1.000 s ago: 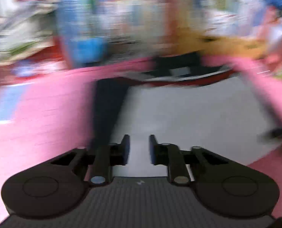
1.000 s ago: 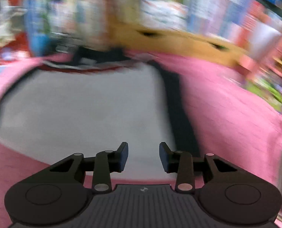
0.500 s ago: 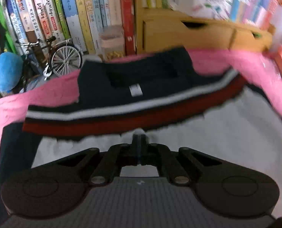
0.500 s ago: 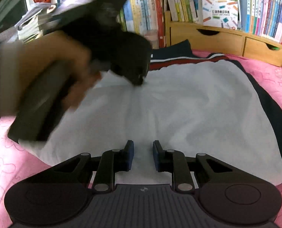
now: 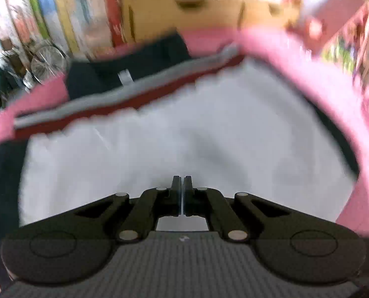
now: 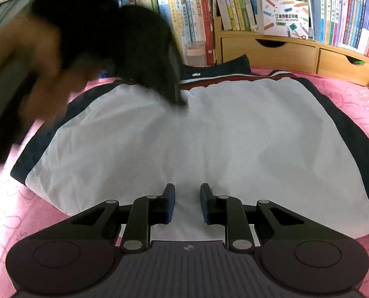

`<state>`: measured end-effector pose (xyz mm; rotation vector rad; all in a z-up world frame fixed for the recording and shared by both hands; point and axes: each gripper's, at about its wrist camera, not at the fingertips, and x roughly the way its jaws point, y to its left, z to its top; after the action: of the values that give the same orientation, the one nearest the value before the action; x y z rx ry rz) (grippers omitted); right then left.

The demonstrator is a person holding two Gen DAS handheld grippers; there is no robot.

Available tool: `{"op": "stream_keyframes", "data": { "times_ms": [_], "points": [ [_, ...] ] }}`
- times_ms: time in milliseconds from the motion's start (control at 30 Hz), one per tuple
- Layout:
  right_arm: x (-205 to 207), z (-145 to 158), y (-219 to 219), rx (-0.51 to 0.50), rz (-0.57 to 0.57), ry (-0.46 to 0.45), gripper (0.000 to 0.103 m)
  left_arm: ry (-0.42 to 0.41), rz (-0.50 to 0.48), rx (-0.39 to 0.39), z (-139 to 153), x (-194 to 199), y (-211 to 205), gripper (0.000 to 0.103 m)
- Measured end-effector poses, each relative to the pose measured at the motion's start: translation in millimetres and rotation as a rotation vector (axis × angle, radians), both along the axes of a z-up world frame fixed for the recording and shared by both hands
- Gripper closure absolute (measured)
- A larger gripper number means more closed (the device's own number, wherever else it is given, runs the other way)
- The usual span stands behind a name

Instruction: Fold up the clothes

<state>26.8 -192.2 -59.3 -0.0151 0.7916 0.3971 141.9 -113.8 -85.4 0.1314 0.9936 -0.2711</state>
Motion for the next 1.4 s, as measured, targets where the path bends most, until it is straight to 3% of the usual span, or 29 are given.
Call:
{"op": "stream_keyframes", "data": {
  "times_ms": [100, 200, 267, 333, 367, 400, 467, 533, 633, 733, 900, 1000, 1100, 1200, 1300, 1400],
  "points": [
    [-1.7, 0.4, 0.0, 0.001, -0.003, -0.002, 0.079, -0.094, 0.05, 0.049, -2.2, 32.4, -7.2, 0.099],
    [-2.0, 0.2, 1.1, 0.0, -0.012, -0.004, 0.079, -0.106, 0.147, 0.034, 7.1, 76.0, -0.3, 0.101],
    [-1.4, 0.9, 1.7, 0.002, -0.023, 0.003, 0.079, -0.146, 0.169, 0.066, 18.4, 87.8, 1.5, 0.1],
    [0.3, 4.5, 3.2, -0.016, -0.015, 0.021, 0.077, -0.179, 0.141, 0.065, 33.0, 76.7, 3.6, 0.1],
    [2.0, 8.7, 3.0, -0.027, -0.015, 0.039, 0.068, -0.191, 0.12, 0.053, 40.4, 67.7, 4.9, 0.1],
    [2.4, 12.3, 1.4, -0.024, -0.023, 0.043, 0.05, -0.196, 0.094, 0.043, 45.9, 56.7, 6.0, 0.1],
    [-2.8, 20.6, -4.9, -0.011, -0.036, 0.016, 0.036, -0.177, 0.03, 0.024, 48.3, 28.7, 6.0, 0.1],
    [-9.3, 26.0, -7.5, -0.02, -0.027, -0.002, 0.036, -0.126, -0.039, 0.005, 37.2, 2.6, 2.1, 0.099],
    [-12.6, 25.6, -5.5, -0.023, -0.026, 0.018, 0.036, -0.079, -0.094, 0.052, 5.3, -10.2, -12.5, 0.099],
    [-9.5, 18.5, 2.3, -0.037, -0.036, 0.053, 0.038, -0.118, -0.038, 0.048, -10.8, 8.9, -14.2, 0.098],
    [-6.0, 6.3, 12.6, -0.067, -0.05, 0.08, 0.038, -0.163, 0.068, 0.082, -13.4, 55.1, -1.5, 0.1],
    [-9.4, 3.5, 18.3, -0.1, -0.04, 0.061, 0.036, -0.196, 0.08, 0.184, -8.7, 64.8, -3.5, 0.101],
    [-10.5, 2.6, 19.6, -0.103, -0.032, 0.064, 0.03, -0.179, 0.086, 0.078, 13.8, 54.8, 5.8, 0.1],
    [-11.5, 1.2, 21.7, -0.107, -0.028, 0.061, 0.027, -0.163, -0.013, 0.001, 30.9, 14.6, -3.0, 0.099],
    [-10.6, -0.2, 24.4, -0.109, -0.034, 0.058, 0.023, -0.077, -0.117, -0.011, 20.3, -22.3, -20.8, 0.099],
    [-10.0, -1.3, 26.5, -0.114, -0.044, 0.055, 0.021, -0.051, -0.132, 0.056, -8.3, -25.8, -29.1, 0.097]
  ]
}}
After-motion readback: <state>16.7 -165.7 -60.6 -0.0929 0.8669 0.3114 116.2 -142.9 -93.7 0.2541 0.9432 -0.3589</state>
